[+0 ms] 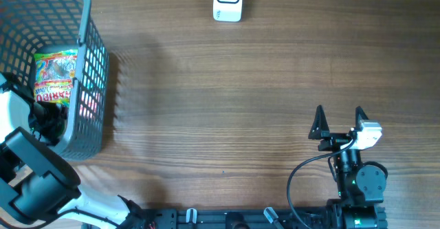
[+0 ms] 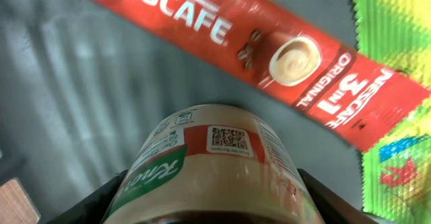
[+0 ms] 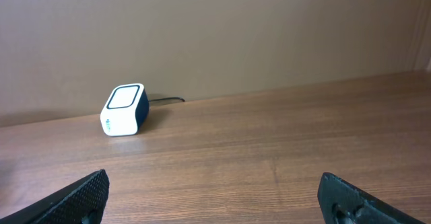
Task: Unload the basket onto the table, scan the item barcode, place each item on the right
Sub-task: 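Grasp the green-lidded jar in the basket with the left gripper, then carry the jar to the scanner and present its label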
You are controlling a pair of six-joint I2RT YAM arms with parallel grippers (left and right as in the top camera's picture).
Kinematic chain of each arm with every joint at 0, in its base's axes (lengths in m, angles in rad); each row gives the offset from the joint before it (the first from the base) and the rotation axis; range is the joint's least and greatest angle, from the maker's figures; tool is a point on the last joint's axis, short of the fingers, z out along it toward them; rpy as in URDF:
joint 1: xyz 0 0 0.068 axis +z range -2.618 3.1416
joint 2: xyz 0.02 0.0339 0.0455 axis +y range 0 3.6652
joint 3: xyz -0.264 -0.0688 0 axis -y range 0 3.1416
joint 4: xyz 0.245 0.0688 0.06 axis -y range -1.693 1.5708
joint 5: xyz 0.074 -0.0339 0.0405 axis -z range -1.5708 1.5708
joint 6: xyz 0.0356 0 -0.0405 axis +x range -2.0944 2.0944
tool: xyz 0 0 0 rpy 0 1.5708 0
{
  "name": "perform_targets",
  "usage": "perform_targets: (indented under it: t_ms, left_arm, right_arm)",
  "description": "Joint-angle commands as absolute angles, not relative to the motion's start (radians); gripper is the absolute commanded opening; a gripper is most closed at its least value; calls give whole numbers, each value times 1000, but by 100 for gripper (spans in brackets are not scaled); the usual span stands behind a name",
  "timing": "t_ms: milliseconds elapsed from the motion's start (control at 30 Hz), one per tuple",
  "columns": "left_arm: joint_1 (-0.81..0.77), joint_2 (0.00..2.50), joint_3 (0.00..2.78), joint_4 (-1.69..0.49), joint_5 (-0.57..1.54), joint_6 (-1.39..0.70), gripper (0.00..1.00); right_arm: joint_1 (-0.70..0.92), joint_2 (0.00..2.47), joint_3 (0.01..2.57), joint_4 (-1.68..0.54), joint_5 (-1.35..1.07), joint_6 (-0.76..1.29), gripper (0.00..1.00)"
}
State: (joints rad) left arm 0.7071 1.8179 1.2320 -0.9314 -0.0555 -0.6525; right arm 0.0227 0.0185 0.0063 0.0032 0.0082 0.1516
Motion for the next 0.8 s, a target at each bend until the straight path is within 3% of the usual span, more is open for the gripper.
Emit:
perform_targets:
  t_ms: [0, 133, 267, 467, 767]
  left_arm:
    - [709, 1833, 1320, -1000, -57, -633, 65]
    - [709, 1832, 1589, -1202, -4, -601, 66]
    - [706, 1810, 1837, -1338, 213, -505, 63]
    - [631, 1679, 1997, -1342, 445, -443, 64]
    - [213, 1556, 2001, -1158, 785, -395, 65]
  right_arm:
    - [19, 14, 5, 7, 14, 138, 100]
    - [19, 14, 5, 7, 14, 138, 100]
    - [19, 14, 5, 7, 14, 138, 100]
    - [19, 14, 5, 7, 14, 138, 100]
    - [19, 14, 5, 7, 14, 138, 100]
